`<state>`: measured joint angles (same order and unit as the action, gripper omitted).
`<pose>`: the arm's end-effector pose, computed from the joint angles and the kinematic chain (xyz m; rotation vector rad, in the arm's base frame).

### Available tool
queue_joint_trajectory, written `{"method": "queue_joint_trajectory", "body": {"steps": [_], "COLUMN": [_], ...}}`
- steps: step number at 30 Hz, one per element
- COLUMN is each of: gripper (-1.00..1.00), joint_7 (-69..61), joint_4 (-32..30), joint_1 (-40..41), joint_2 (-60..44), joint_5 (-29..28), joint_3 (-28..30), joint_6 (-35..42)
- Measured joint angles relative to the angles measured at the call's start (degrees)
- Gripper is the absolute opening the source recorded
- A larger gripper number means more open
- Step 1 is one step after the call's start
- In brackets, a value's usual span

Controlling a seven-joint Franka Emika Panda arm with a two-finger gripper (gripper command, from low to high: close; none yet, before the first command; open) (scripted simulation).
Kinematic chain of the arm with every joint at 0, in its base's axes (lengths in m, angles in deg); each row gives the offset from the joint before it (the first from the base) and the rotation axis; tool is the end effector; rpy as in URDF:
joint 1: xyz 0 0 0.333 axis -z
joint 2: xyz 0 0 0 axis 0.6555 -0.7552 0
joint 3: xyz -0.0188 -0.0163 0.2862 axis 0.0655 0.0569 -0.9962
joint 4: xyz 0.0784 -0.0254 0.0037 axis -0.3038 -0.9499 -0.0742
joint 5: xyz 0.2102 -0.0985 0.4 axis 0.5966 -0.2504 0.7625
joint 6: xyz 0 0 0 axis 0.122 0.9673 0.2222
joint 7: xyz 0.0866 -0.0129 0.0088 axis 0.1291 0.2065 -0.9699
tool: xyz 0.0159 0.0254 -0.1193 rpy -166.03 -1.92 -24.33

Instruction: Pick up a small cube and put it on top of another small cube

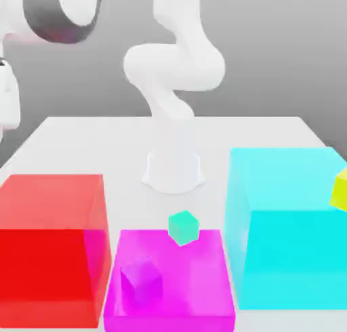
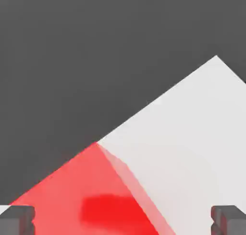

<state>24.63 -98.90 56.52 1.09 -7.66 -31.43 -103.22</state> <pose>0.3985 -0.3647 0.2522 -2.1610 2.1077 -0.3017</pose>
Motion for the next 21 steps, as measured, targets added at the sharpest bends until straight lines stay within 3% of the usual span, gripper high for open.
{"method": "queue_joint_trajectory", "body": {"steps": [3,7,15,18,21], "gripper": [0.0,0.0,0.0,0.0,0.0], "joint_7": [-0.9,4.9,22.6,16.8,9.5], "joint_4": [-2.1,-9.3,-20.5,-20.3,-19.0], "joint_1": [5.2,8.9,4.3,6.1,12.5], "joint_2": [-6.4,-12.4,-7.5,-11.9,-17.0], "joint_5": [1.2,0.3,-2.9,6.0,15.8], "joint_3": [3.0,5.7,5.6,1.8,-6.8], "joint_6": [-2.6,-8.3,-16.0,-19.3,-22.8]}}
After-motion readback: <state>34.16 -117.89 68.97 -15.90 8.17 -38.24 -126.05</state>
